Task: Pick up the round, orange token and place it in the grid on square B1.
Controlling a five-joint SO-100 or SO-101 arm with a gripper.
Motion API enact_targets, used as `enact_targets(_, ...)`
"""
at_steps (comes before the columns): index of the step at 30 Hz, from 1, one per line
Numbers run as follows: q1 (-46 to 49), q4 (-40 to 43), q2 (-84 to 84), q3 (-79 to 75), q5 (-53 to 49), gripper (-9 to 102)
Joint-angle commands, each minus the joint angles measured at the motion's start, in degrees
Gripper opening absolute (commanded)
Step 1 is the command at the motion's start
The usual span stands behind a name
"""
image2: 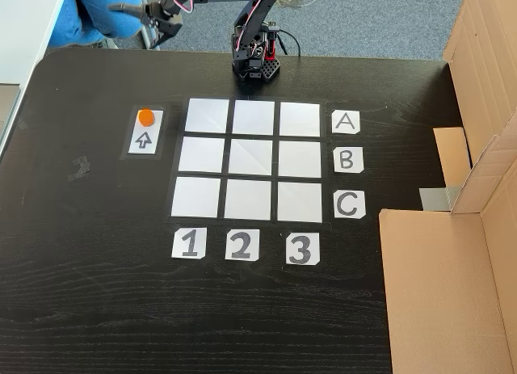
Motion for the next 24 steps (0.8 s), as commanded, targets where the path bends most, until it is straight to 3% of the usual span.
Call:
enact_targets(1, -2.2, 0.9, -4.6, -4.6, -0.4, 81)
enact_targets(24, -16.4, 15.1, -22.9, -22.9, 0.3, 84)
